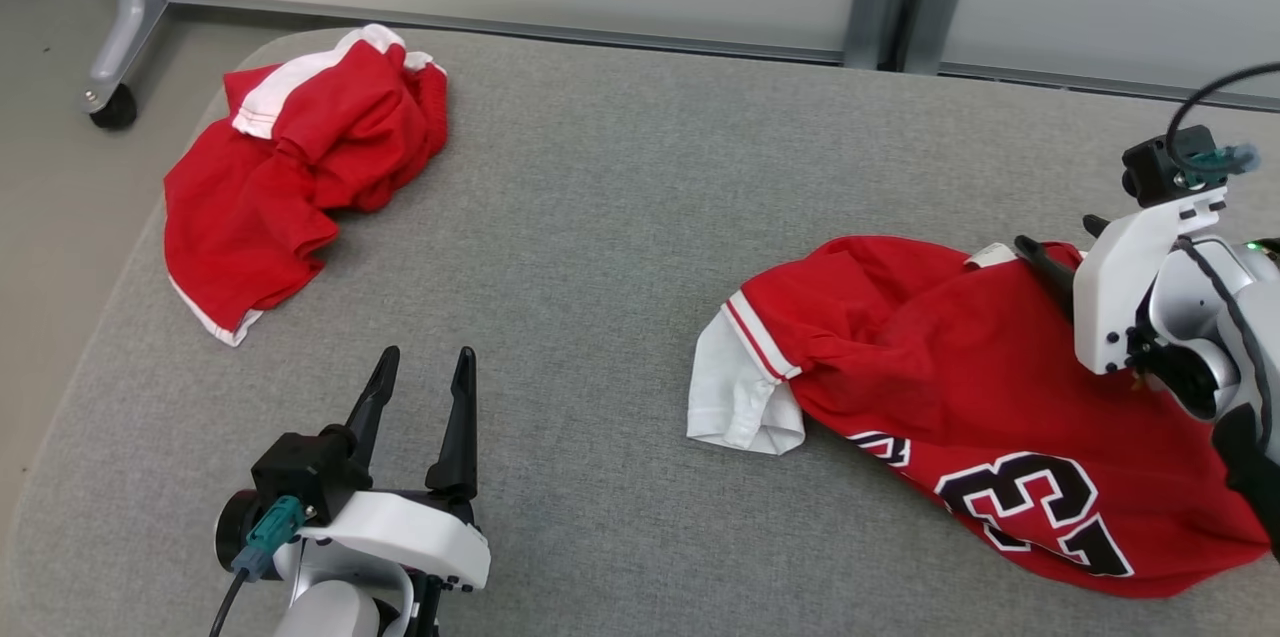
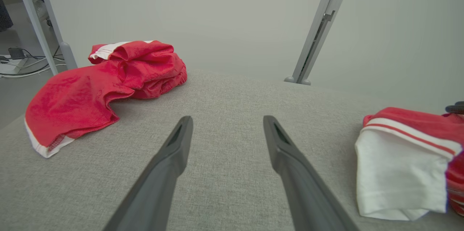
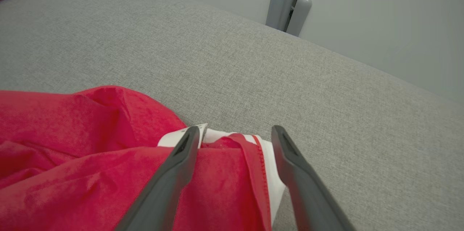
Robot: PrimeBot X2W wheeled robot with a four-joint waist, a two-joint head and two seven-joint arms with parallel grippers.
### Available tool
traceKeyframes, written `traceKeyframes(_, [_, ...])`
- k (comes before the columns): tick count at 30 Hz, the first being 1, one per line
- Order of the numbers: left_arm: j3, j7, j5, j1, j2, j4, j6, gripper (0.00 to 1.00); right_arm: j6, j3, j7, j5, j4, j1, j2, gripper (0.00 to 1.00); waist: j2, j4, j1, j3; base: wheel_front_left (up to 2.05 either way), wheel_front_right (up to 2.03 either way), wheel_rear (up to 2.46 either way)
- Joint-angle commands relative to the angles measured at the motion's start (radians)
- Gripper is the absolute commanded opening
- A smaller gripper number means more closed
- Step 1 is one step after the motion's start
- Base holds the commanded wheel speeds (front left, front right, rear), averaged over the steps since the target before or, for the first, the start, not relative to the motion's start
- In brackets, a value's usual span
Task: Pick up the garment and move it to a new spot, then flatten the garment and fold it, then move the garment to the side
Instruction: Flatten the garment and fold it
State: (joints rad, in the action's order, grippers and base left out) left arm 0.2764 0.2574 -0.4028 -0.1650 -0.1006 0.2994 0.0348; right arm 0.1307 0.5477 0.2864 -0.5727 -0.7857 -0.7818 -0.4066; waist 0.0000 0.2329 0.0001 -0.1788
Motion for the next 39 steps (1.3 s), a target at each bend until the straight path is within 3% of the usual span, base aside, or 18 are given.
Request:
traceKeyframes(1, [-0.001,0.005,-0.004,-0.015,0.001,0.004,-0.006,1.00,0.000,0.015,0.036,-0.020,-0.030,-0.024,-0.009,1.00,0.0000,0.015,-0.0001,-0.010,0.00,0.00,0.00])
traceKeyframes(8, [-0.007,0.007,-0.009,-0.022,0.004,0.020,-0.008,1.00,0.000,0.061,0.163,-0.063,-0.123,-0.063,-0.012,1.00,0.0000,0.031,-0.0001,-0.006,0.00,0.00,0.00])
traceKeyframes(10, [-0.013,0.008,-0.008,-0.015,0.000,0.024,-0.005,1.00,0.000,0.068,0.167,-0.069,-0.134,-0.059,-0.004,0.49,0.0000,0.025,-0.0001,0.003,0.00,0.00,0.00])
traceKeyframes(11, [-0.014,0.008,-0.008,-0.012,-0.001,0.025,-0.004,1.00,0.000,0.074,0.166,-0.067,-0.136,-0.059,-0.001,0.14,0.0000,0.021,-0.0001,0.008,0.00,0.00,0.00])
traceKeyframes(12, [-0.017,0.008,-0.008,-0.009,-0.002,0.025,-0.004,1.00,0.000,0.079,0.157,-0.062,-0.135,-0.060,0.000,0.00,0.0000,0.017,-0.0001,0.013,0.00,0.00,0.00])
traceKeyframes(22, [-0.019,0.008,-0.002,0.013,-0.015,0.026,-0.005,1.00,0.000,0.090,0.030,-0.043,-0.100,-0.070,0.013,0.00,0.0000,-0.045,-0.0001,0.069,0.00,0.00,0.00])
traceKeyframes(30, [-0.017,0.000,-0.008,0.042,-0.029,0.016,0.003,1.00,0.000,0.071,-0.102,-0.037,0.037,-0.003,-0.014,0.00,0.0000,-0.133,-0.0001,0.130,0.00,0.00,0.00])
traceKeyframes(36, [-0.012,-0.008,-0.011,0.056,-0.036,0.004,0.008,1.00,0.000,-0.013,-0.252,0.017,0.186,0.126,-0.070,0.00,0.0000,-0.200,-0.0001,0.151,0.00,0.00,0.00])
traceKeyframes(39, [-0.011,-0.011,-0.015,0.064,-0.035,-0.001,0.008,1.00,0.000,-0.089,-0.342,0.050,0.252,0.238,-0.062,0.00,0.0000,-0.224,-0.0001,0.155,0.00,0.00,0.00])
